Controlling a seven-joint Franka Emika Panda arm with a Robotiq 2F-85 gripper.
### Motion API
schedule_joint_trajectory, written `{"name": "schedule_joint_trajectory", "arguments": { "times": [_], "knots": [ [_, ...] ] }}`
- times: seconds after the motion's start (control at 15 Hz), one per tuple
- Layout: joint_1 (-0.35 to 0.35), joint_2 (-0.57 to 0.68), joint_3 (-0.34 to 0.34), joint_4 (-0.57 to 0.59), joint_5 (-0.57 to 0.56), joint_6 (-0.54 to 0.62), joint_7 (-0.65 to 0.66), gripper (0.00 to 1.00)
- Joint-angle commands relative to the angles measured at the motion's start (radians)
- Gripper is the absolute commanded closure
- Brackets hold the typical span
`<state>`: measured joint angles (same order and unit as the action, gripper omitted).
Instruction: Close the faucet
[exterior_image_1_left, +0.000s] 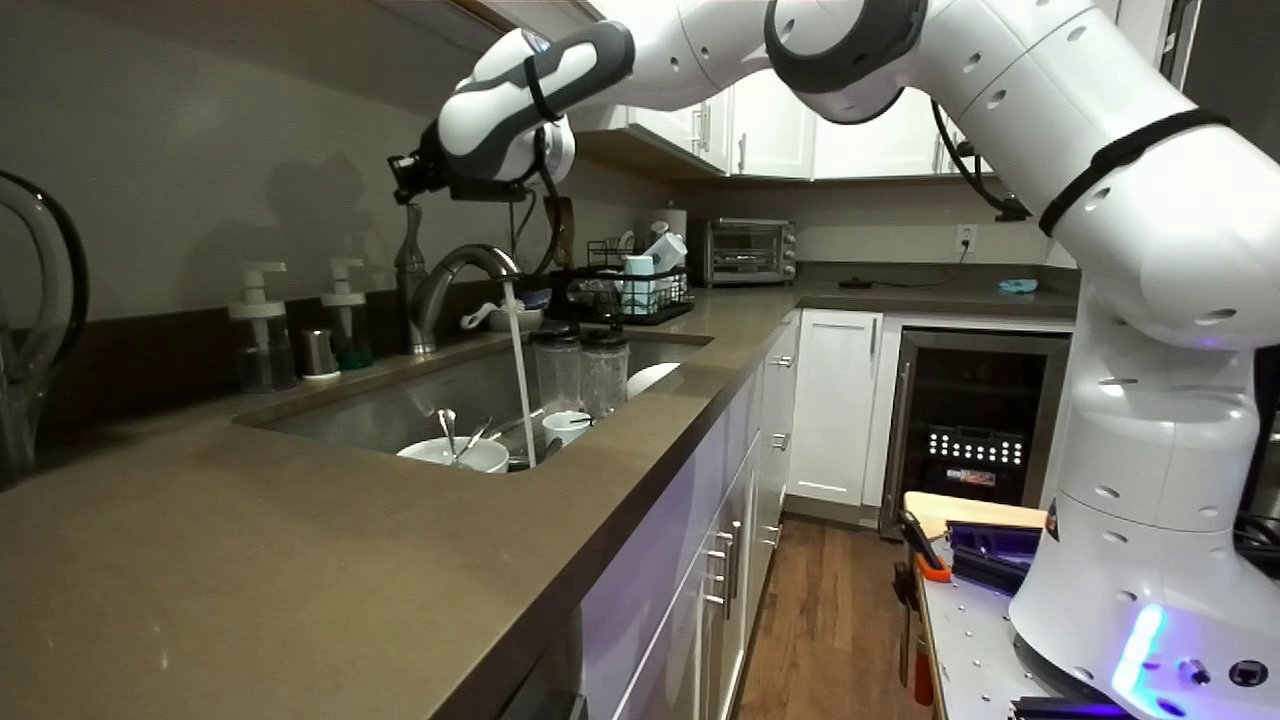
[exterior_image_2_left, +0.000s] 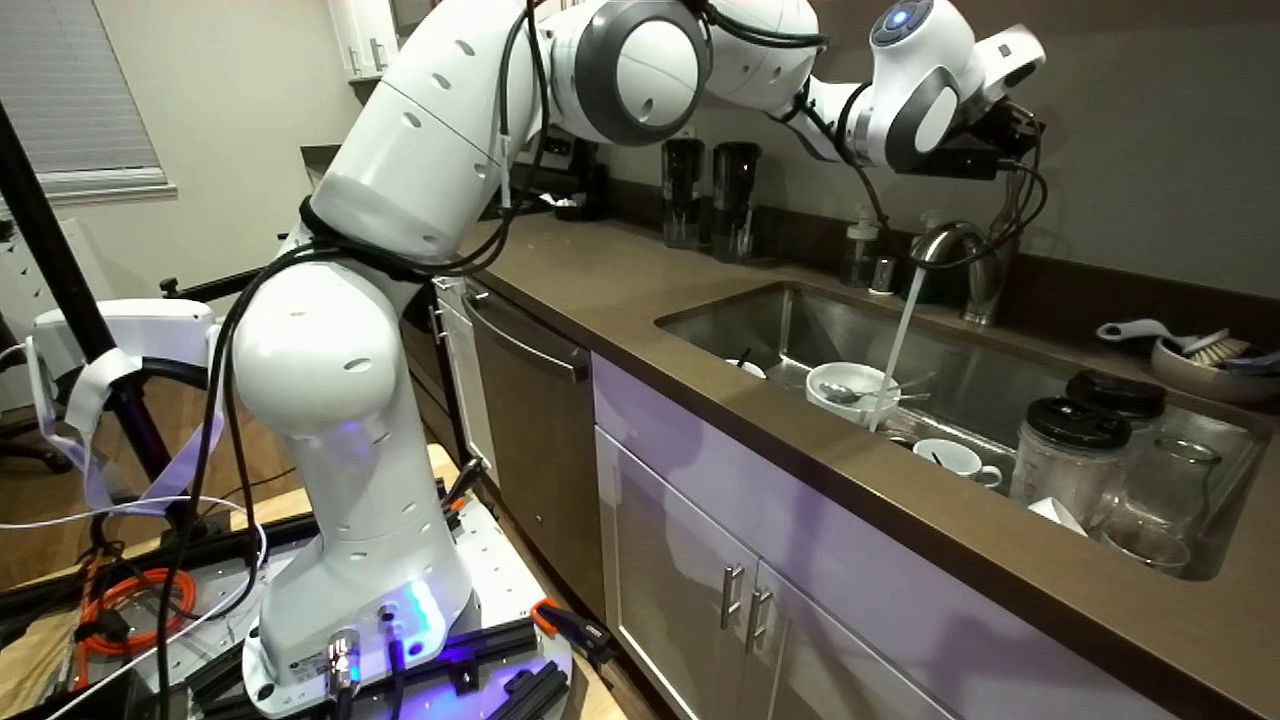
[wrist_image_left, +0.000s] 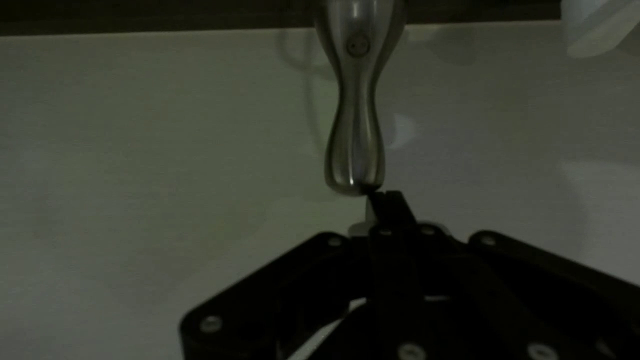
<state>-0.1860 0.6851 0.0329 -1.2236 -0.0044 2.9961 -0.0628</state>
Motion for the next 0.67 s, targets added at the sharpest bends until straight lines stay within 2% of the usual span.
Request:
{"name": "schedule_joint_trajectory", "arguments": {
  "times": [0.0, 0.6],
  "knots": [
    [0.025, 0.032, -0.035, 0.052, 0.003, -0.005, 0.009, 0.96],
    [0.048, 0.069, -0.100, 0.117, -0.015, -0.050, 0.010, 0.96]
  ]
}}
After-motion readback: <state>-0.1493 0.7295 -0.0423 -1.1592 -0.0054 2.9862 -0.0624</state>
